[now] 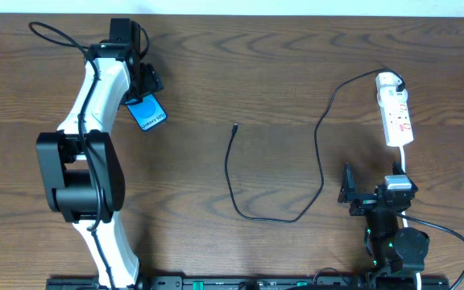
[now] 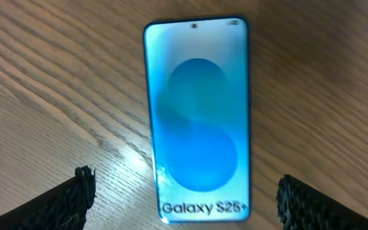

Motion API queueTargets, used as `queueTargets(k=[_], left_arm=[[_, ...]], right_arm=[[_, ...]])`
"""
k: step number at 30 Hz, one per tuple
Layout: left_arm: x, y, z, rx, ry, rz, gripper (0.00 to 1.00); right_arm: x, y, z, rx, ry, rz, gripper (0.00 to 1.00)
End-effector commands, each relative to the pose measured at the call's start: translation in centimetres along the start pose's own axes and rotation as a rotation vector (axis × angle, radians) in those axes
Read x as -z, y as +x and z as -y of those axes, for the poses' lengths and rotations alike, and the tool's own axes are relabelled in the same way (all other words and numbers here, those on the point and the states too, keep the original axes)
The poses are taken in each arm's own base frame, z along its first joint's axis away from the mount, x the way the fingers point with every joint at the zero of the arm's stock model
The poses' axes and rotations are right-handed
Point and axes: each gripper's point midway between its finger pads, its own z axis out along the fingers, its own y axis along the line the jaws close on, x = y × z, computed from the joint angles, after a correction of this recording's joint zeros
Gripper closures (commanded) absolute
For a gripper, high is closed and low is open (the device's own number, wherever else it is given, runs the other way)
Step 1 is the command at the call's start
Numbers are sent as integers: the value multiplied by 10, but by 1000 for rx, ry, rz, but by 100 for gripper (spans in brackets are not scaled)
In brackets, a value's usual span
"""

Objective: Plug charger to phone and switch on socket
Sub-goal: 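Move the left gripper forward over the blue phone, then grasp the blue phone's edge with the left gripper and lift it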

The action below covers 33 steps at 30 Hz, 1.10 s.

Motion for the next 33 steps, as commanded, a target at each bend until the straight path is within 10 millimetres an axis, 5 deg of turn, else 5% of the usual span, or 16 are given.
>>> queueTargets(k=[1, 8, 33], left_arm=[[-17, -1, -5, 28, -28, -14, 8], [-40, 9, 10, 28, 36, -72, 7], [-66, 10, 7, 24, -8, -68, 8]], right_arm=[[0, 0, -3, -10, -11, 0, 1], [0, 0, -3, -10, -11, 0, 1], [0, 0, -3, -10, -10, 0, 1]])
